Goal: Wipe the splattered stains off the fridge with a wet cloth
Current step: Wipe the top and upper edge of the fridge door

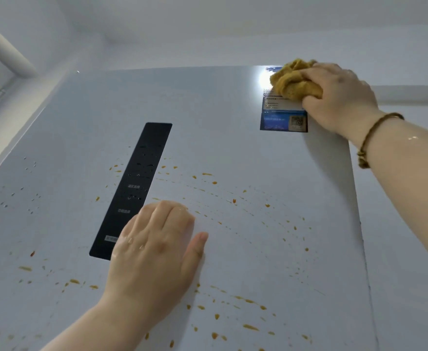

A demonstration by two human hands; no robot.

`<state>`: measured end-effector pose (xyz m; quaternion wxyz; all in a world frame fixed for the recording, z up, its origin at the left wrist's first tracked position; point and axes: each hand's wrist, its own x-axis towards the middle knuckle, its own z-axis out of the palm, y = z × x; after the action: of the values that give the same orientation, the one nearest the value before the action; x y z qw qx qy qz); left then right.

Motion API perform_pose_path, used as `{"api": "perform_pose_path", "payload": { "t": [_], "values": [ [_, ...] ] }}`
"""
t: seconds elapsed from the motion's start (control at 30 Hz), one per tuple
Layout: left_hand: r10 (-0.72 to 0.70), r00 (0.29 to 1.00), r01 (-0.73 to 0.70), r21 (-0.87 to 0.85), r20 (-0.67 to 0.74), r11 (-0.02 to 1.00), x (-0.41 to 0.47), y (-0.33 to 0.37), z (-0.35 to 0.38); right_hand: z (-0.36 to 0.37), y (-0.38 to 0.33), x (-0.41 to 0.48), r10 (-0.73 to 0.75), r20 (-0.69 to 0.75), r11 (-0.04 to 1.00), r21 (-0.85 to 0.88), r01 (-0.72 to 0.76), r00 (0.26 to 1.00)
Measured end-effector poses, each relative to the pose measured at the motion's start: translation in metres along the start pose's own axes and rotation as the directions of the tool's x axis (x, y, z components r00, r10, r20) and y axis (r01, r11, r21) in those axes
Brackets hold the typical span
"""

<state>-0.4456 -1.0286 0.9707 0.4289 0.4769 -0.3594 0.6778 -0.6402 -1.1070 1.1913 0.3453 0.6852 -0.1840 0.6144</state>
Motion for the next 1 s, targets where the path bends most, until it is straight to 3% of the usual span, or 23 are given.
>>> {"api": "perform_pose_path", "payload": {
  "t": [0.1,0.2,0.3,0.4,0.47,0.53,0.57,0.63,0.7,0.8,0.93,1.0],
  "values": [
    [-0.005,1.000,0.005,-0.021,0.002,1.000,-0.006,-0.001,0.003,0.006,-0.012,-0.012,-0.013,-0.003,0.999,-0.036,0.013,1.000],
    [-0.029,0.999,0.030,-0.019,0.029,0.999,-0.011,0.000,0.004,0.011,-0.022,-0.053,-0.173,0.019,0.985,0.003,0.173,0.985],
    [-0.033,0.999,0.034,-0.018,0.032,0.999,-0.014,0.003,0.002,0.015,-0.021,-0.097,-0.371,-0.052,0.928,-0.010,0.371,0.927],
    [-0.029,0.999,0.030,-0.031,0.024,0.999,-0.015,0.002,0.003,0.013,-0.005,-0.102,-0.459,-0.014,0.887,-0.055,0.458,0.888],
    [-0.034,0.999,0.035,-0.045,0.022,0.998,-0.014,0.002,0.003,0.006,0.003,-0.086,-0.376,-0.018,0.926,-0.041,0.375,0.926],
    [-0.039,0.999,0.040,-0.041,0.031,0.998,-0.013,0.001,0.002,-0.001,0.006,-0.067,-0.134,-0.008,0.990,0.041,0.134,0.991],
    [-0.042,0.998,0.044,-0.044,0.039,0.998,-0.013,0.001,0.002,-0.001,0.006,-0.063,-0.027,-0.003,0.996,0.086,0.027,1.000],
    [-0.047,0.998,0.050,-0.060,0.051,0.997,-0.012,0.000,0.003,0.000,-0.002,-0.068,0.049,-0.018,0.992,0.115,-0.047,0.999],
    [-0.052,0.996,0.057,-0.071,0.074,0.996,-0.013,0.000,0.003,0.004,-0.010,-0.089,0.022,-0.027,0.993,0.113,-0.019,0.999],
    [-0.059,0.993,0.071,-0.111,0.105,0.991,-0.015,-0.001,0.003,0.013,-0.013,-0.138,-0.153,-0.081,0.986,0.060,0.158,0.985],
    [-0.051,0.990,0.068,-0.127,0.129,0.990,-0.012,-0.001,-0.002,0.011,-0.005,-0.168,-0.352,-0.022,0.936,0.009,0.353,0.936],
    [-0.042,0.989,0.060,-0.126,0.140,0.990,-0.012,-0.002,-0.003,0.007,0.001,-0.153,-0.385,-0.001,0.922,-0.037,0.385,0.923]
  ]
}}
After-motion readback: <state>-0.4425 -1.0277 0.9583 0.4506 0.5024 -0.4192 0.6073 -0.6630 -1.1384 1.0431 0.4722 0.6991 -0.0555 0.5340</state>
